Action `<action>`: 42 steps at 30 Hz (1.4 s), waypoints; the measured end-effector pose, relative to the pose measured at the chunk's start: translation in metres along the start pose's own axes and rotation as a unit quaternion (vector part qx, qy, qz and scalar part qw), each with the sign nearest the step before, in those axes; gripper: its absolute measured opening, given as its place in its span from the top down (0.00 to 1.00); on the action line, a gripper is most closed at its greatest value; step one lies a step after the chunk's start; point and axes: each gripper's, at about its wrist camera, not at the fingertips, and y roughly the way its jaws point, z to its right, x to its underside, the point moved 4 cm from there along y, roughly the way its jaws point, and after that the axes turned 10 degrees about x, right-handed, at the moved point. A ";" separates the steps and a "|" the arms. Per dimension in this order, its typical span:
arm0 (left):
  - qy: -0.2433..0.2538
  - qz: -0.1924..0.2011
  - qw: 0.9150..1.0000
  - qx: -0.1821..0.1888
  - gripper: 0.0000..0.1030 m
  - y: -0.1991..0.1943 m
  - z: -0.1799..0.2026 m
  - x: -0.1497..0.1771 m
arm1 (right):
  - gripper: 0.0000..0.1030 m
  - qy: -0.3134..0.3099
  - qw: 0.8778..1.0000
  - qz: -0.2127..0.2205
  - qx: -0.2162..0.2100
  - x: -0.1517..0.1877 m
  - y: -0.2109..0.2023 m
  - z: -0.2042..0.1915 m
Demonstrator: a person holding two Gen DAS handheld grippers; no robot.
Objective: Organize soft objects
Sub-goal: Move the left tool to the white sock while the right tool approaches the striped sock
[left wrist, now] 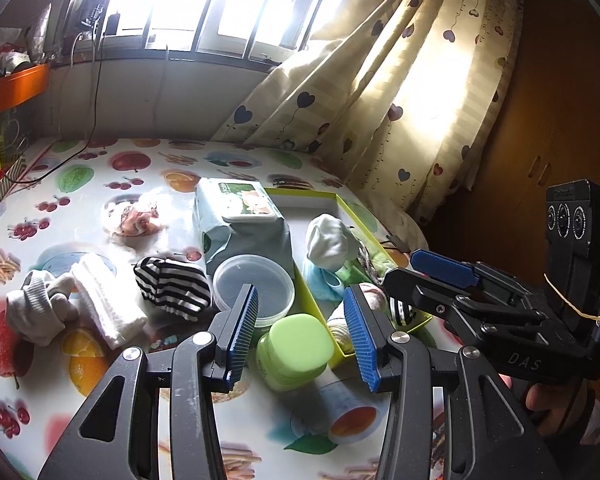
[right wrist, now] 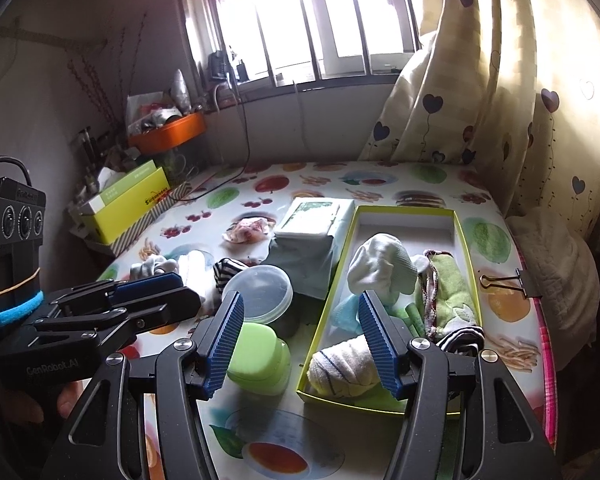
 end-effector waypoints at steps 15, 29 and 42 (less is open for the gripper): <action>-0.014 0.010 1.000 -0.017 0.55 -0.010 -0.019 -0.002 | 0.42 -0.017 1.000 -0.006 -0.015 -0.006 0.008 -0.019; -0.052 0.025 0.997 -0.048 0.55 -0.026 -0.059 0.002 | 0.42 -0.049 0.998 -0.019 -0.040 -0.018 0.032 -0.056; -0.078 0.035 0.994 -0.071 0.55 -0.036 -0.096 0.000 | 0.42 -0.072 0.995 -0.033 -0.059 -0.033 0.059 -0.086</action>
